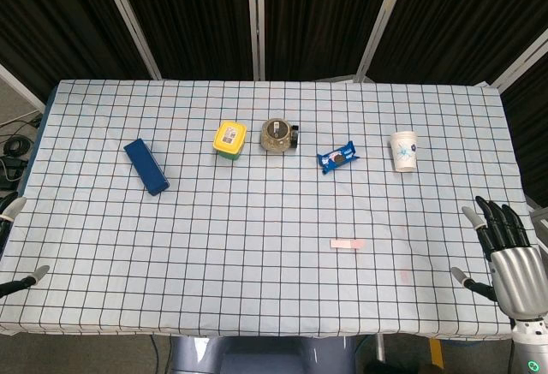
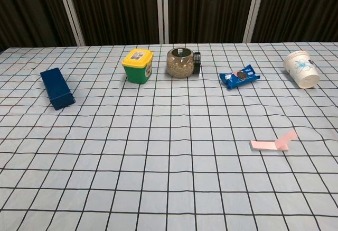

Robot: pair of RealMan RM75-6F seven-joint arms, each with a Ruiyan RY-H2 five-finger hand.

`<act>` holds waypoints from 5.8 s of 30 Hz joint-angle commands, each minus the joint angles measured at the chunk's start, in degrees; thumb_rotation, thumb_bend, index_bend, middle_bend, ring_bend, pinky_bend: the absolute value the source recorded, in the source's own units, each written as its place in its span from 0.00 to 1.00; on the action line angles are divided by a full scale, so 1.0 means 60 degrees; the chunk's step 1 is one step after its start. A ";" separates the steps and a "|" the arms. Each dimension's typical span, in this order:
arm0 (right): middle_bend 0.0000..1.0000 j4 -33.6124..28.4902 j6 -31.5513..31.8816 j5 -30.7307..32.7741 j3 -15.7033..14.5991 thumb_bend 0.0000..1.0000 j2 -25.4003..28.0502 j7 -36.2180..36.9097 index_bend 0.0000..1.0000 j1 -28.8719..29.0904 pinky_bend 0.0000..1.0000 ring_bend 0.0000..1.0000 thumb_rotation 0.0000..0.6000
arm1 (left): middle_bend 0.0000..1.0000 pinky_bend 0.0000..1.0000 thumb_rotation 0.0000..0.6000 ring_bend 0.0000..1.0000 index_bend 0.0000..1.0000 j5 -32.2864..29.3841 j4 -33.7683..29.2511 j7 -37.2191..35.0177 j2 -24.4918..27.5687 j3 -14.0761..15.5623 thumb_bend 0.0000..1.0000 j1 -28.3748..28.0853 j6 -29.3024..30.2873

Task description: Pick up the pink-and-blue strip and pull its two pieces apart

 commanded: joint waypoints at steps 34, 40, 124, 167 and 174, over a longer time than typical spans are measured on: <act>0.09 0.6435 -0.2912 -0.3338 -0.0630 0.29 -0.3413 0.2027 0.50 0.4449 0.00 0.00 1.00 | 0.00 0.00 1.00 0.00 0.00 -0.1338 0.0173 0.1457 -0.0603 -0.0295 0.00 -0.0463 -0.1042; 0.10 0.7392 -0.2850 -0.3550 -0.0797 0.29 -0.4089 0.2033 0.51 0.4882 0.00 0.00 1.00 | 0.00 0.00 1.00 0.00 0.00 -0.1531 0.0195 0.1542 -0.0668 -0.0299 0.00 -0.0534 -0.1241; 0.15 0.1965 -0.4627 0.0559 0.0606 0.40 -0.2838 0.0790 0.69 0.7143 0.00 0.00 1.00 | 0.00 0.00 1.00 0.00 0.06 -0.1152 0.0804 -0.1900 -0.1644 -0.0899 0.00 -0.3157 -0.4484; 0.15 -0.1183 -0.5608 0.5356 0.2175 0.41 -0.3374 -0.2522 0.70 0.7558 0.00 0.00 1.00 | 0.00 0.00 1.00 0.00 0.50 -0.8106 0.0139 0.1473 -0.5717 -0.2752 0.22 -0.7744 -0.6258; 0.15 -0.1251 -0.5604 0.5324 0.2124 0.41 -0.3369 -0.2531 0.70 0.7562 0.00 0.00 1.00 | 0.00 0.00 1.00 0.00 0.51 -0.8361 0.0138 0.1684 -0.5912 -0.2734 0.28 -0.7936 -0.6109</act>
